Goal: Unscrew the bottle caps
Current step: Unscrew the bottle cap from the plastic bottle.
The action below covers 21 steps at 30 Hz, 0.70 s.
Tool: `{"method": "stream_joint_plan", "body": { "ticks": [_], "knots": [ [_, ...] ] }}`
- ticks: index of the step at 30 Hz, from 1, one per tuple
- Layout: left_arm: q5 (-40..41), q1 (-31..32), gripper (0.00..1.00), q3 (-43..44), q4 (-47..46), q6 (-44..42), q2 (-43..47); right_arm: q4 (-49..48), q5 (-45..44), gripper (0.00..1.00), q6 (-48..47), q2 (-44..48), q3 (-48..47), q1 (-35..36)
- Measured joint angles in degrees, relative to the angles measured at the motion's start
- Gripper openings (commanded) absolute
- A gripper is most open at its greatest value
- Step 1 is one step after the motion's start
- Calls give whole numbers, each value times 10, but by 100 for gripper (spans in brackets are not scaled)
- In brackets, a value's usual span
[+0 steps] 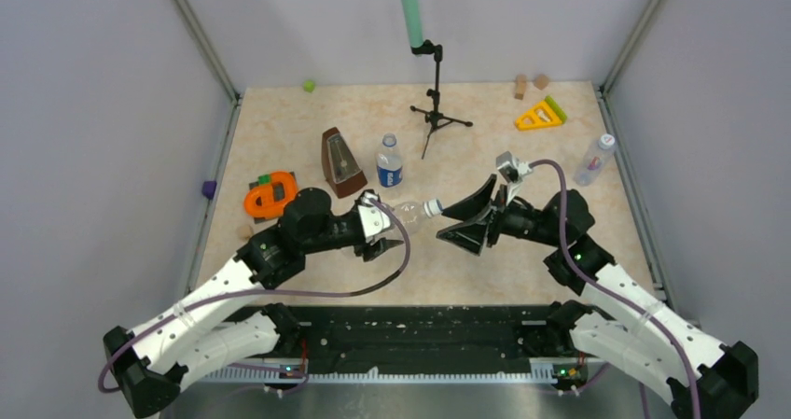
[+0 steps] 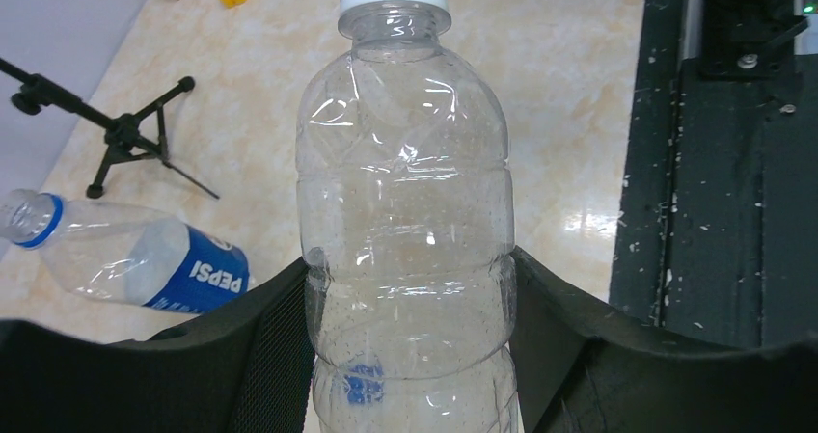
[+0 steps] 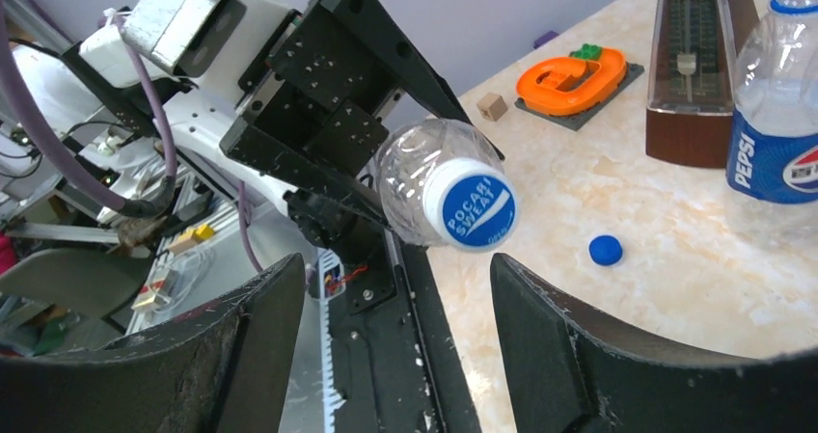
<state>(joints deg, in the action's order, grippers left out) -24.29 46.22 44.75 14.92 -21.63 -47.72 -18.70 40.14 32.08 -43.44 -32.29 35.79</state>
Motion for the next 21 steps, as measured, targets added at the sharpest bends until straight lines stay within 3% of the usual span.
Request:
{"method": "stream_joint_plan", "body": {
  "ticks": [7, 21],
  "knots": [
    [55, 9, 0, -8, 0, -39, 22, 34, -65, 69, 16, -3, -1, 0],
    [209, 73, 0, -31, -7, -112, 22, -27, -114, 64, 193, -75, -1, 0]
  ]
}}
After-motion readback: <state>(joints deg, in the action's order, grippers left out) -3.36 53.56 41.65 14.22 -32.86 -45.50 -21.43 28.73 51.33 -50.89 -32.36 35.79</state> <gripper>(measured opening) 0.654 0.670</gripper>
